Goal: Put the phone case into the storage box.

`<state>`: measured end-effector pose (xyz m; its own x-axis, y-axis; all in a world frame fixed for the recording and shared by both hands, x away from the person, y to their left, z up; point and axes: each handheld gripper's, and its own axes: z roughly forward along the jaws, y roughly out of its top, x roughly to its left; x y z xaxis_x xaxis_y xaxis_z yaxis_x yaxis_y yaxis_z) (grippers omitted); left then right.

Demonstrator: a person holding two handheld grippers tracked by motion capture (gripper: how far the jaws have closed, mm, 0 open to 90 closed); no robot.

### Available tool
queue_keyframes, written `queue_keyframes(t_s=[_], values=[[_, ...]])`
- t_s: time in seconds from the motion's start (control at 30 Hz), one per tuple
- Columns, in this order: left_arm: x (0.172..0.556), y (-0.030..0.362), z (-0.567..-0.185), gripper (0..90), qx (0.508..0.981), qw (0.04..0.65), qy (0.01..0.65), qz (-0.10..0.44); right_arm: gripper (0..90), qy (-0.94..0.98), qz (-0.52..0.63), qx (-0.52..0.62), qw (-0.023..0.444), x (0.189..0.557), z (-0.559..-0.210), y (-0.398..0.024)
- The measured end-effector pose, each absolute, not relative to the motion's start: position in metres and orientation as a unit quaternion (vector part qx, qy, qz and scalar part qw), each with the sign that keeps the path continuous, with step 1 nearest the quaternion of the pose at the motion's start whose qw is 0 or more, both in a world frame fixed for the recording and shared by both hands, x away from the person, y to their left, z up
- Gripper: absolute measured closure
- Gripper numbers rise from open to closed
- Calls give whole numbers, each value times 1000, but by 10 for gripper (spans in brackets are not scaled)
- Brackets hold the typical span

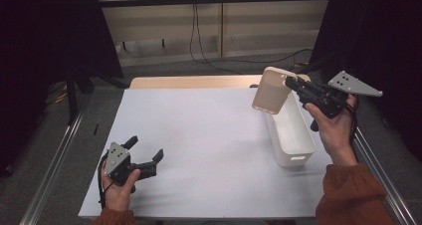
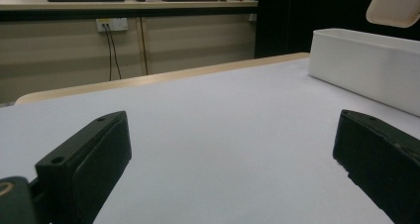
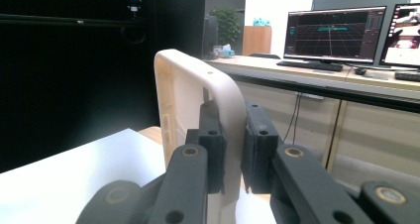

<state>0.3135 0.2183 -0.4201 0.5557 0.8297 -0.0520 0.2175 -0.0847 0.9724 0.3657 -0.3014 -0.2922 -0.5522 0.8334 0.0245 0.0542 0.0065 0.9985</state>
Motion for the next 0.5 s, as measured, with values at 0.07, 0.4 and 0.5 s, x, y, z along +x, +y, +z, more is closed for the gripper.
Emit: queue_keyframes(t_s=[0.07, 0.4, 0.5], values=[[314, 219, -422, 19, 683, 555, 388, 273, 810, 634, 610, 352, 319, 368, -292, -304], [314, 220, -422, 21, 688, 551, 385, 275, 809, 636, 600, 364, 320, 380, -290, -321], [315, 221, -422, 21, 691, 548, 382, 275, 809, 641, 594, 360, 325, 387, -289, -328]])
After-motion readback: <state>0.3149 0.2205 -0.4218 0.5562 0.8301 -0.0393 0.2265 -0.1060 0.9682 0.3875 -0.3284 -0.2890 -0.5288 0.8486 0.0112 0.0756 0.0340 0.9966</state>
